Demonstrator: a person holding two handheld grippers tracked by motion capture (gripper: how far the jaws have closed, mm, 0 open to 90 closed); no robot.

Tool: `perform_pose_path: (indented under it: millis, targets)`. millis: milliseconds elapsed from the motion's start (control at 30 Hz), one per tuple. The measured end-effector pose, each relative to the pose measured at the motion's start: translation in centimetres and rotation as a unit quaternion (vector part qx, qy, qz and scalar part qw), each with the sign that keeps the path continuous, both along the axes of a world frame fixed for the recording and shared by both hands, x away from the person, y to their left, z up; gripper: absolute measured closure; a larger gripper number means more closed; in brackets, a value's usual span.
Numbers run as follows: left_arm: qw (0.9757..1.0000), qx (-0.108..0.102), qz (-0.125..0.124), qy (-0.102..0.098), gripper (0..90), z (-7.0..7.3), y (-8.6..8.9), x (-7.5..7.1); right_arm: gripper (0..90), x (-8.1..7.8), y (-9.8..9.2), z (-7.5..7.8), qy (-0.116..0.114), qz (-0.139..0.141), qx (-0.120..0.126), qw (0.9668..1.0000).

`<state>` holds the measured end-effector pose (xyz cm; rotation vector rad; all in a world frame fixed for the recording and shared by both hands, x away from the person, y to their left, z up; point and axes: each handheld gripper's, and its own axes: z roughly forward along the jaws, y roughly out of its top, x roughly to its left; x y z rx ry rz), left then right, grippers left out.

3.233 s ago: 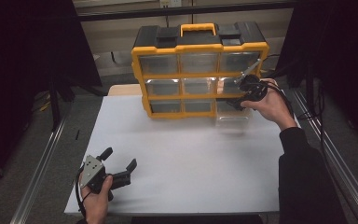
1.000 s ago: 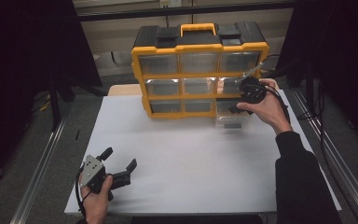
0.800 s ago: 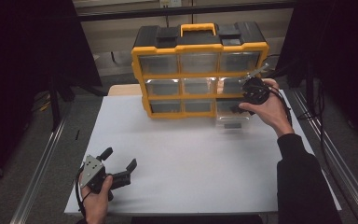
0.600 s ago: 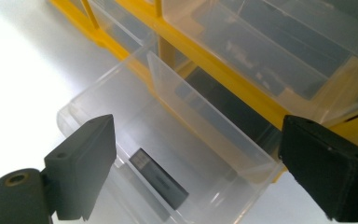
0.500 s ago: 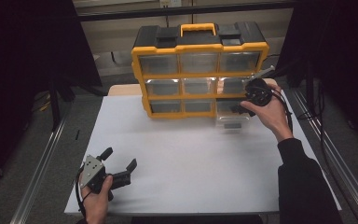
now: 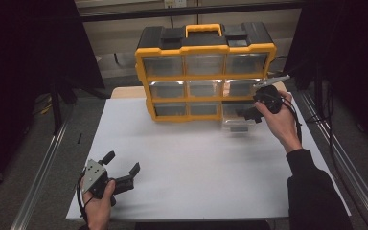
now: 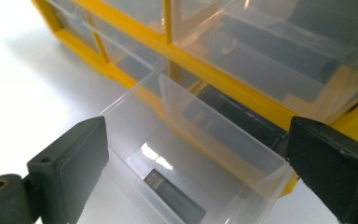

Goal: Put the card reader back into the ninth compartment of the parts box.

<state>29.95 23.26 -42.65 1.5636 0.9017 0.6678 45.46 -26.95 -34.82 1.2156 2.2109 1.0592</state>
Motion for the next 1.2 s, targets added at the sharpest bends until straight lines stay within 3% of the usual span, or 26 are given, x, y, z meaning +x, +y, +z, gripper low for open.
perform_pose_path:
  millis: [467,733,1000,1200]
  targets:
    - [1.0000,0.001,-0.001,-0.001,1.5,0.0,-0.1,0.0,4.3,-2.0,-0.7,-1.2,-0.041,-0.016,0.029,0.9986]
    - [1.0000,0.001,-0.001,0.000,1.9,-0.1,-0.2,0.0,2.6,-3.2,-0.4,-1.9,-0.048,-0.028,0.014,0.9984]
    - [1.0000,0.006,-0.001,-0.002,2.0,-0.1,-0.2,0.0,2.5,-4.3,-0.6,-2.5,-0.066,-0.038,0.036,0.9964]
    - [1.0000,0.007,0.001,-0.001,1.6,-0.1,-0.2,0.0,3.1,-5.4,-0.4,-2.7,-0.091,-0.046,0.064,0.9927]
